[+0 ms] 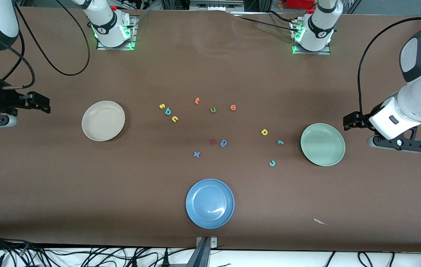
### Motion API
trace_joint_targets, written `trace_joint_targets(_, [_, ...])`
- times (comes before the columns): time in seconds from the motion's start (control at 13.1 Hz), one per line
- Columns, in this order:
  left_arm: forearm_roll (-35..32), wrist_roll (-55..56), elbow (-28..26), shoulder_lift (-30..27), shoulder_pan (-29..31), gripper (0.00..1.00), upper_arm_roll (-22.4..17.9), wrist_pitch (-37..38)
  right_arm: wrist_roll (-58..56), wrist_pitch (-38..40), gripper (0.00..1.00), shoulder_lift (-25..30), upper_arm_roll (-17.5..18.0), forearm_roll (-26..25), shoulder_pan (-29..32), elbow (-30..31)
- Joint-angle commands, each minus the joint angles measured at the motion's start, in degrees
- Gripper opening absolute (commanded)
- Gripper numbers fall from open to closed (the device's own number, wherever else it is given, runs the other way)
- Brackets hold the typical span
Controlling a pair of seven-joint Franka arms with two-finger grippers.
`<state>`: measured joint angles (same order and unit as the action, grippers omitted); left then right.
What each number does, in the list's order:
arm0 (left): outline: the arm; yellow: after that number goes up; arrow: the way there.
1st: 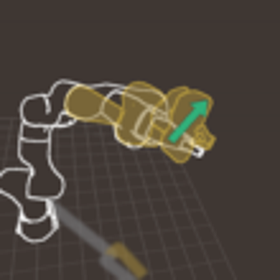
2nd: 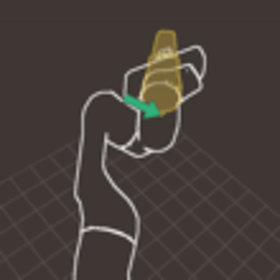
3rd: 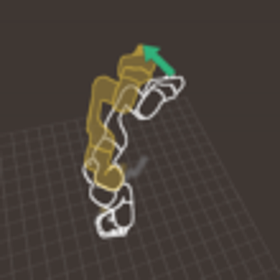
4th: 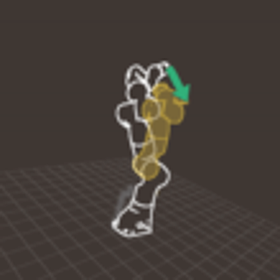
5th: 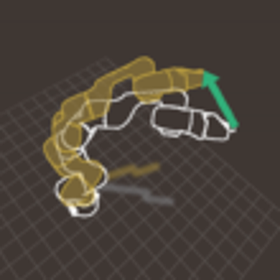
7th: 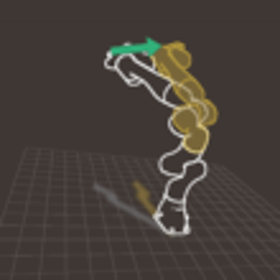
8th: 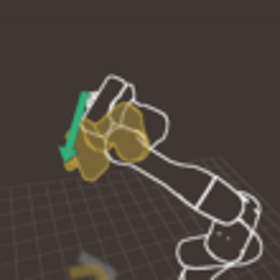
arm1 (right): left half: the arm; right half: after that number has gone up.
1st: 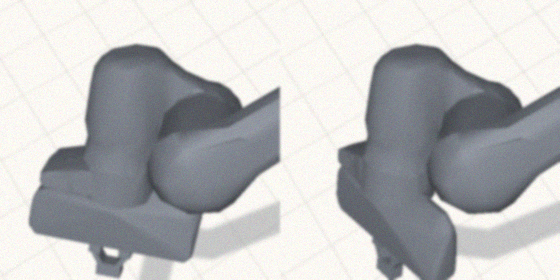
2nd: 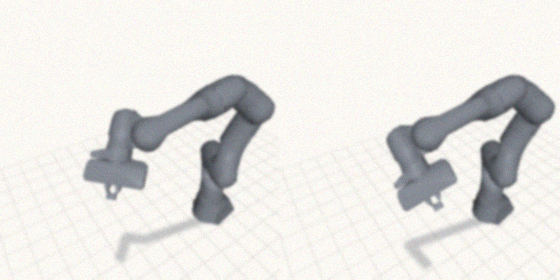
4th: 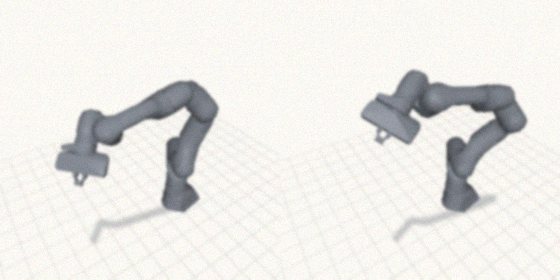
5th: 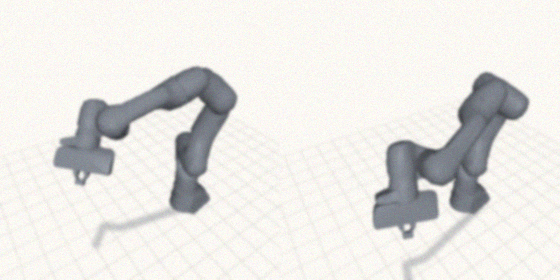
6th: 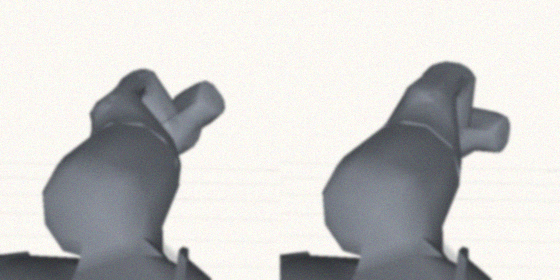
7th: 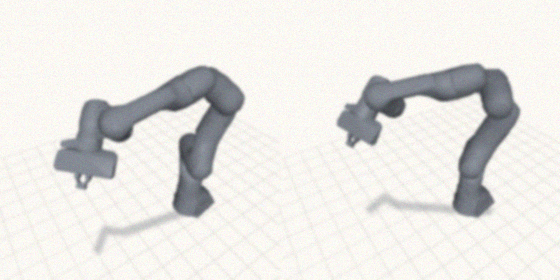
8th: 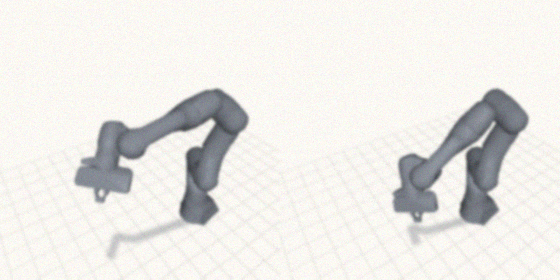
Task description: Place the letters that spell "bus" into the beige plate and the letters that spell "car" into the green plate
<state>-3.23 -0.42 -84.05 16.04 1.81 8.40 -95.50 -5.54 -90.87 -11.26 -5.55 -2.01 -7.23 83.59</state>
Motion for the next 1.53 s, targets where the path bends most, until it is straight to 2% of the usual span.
trace_joint_targets(0.0, [1.12, -0.81, -0.32, -0.49, -0.14, 1.0, -0.23, -0.21, 0.35, 0.07, 1.0, 1.41, 0.11, 0.95, 0.28, 1.31])
trace_joint_targets(1.45, [1.12, -0.11, 0.29, -0.31, 0.04, 1.0, -0.05, 0.05, 0.26, 0.25, 1.0, 1.41, 0.11, 0.95, 0.28, 1.31])
